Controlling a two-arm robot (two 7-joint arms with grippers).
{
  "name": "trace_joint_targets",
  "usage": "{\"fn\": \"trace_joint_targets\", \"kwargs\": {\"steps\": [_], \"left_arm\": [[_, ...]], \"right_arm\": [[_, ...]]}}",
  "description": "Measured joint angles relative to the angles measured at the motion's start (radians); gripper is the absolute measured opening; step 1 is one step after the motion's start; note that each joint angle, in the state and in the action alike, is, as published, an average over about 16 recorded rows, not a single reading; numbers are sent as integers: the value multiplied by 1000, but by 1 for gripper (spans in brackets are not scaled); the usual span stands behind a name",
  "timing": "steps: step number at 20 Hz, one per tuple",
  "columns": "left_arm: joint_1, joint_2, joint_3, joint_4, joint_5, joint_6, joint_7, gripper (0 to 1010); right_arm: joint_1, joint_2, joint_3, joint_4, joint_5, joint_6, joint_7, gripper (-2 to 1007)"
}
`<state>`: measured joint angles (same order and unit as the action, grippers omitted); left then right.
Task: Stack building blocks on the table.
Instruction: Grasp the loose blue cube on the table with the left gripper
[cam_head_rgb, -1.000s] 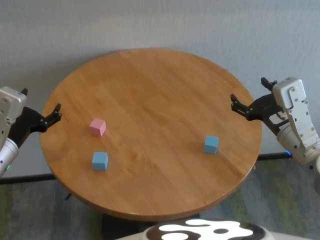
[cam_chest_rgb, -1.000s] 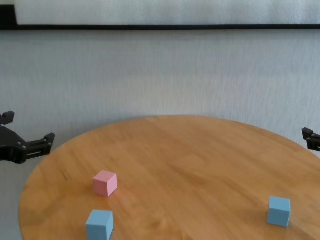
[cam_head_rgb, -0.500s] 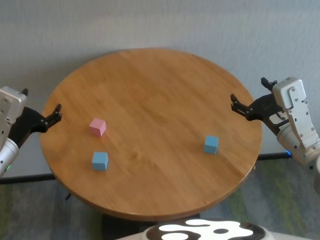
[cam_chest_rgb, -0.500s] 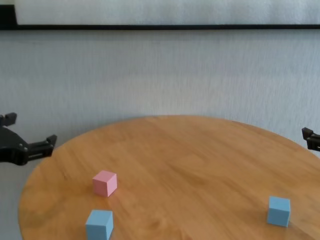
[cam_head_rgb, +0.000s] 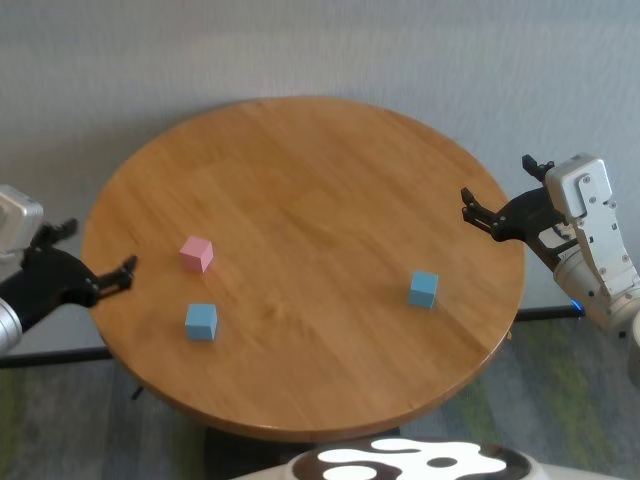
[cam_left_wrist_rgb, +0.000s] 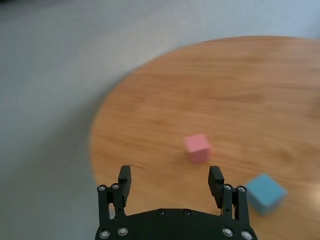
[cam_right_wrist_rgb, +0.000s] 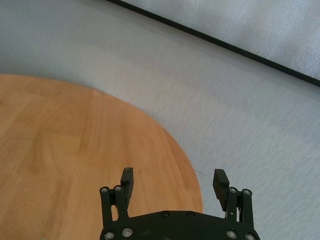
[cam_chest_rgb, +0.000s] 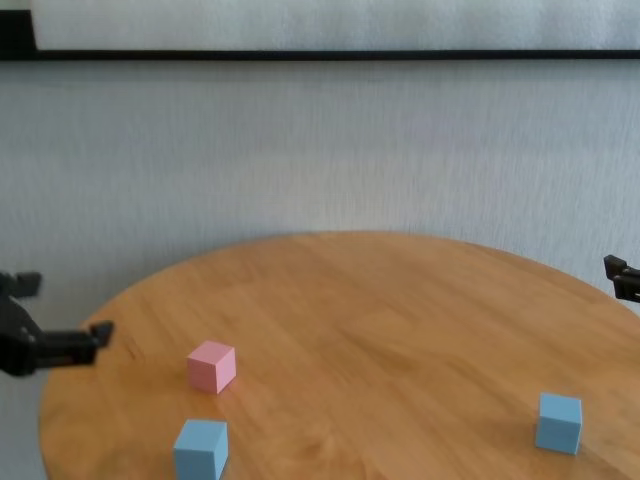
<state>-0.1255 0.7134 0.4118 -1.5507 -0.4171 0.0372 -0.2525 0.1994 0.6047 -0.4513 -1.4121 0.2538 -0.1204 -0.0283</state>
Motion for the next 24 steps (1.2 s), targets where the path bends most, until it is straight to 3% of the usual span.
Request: {"fn": "trace_joint_targets", "kwargs": {"steps": [4, 7, 12, 17, 24], "left_arm": [[3, 30, 8, -17, -61, 35, -140, 1000], [-7, 39, 22, -12, -97, 55, -234, 1000], [-35, 35, 51, 13, -130, 89, -339, 1000], [-61, 17, 74, 41, -128, 124, -359, 1000], [-65, -9, 73, 40, -116, 201, -291, 1000]], "right_arm": [[0, 0, 0, 0, 0, 0, 0, 1005], [0, 0, 0, 0, 0, 0, 0, 1005], [0, 0, 0, 0, 0, 0, 0, 1005], [0, 0, 0, 0, 0, 0, 0, 1005], [0, 0, 0, 0, 0, 0, 0, 1005]]}}
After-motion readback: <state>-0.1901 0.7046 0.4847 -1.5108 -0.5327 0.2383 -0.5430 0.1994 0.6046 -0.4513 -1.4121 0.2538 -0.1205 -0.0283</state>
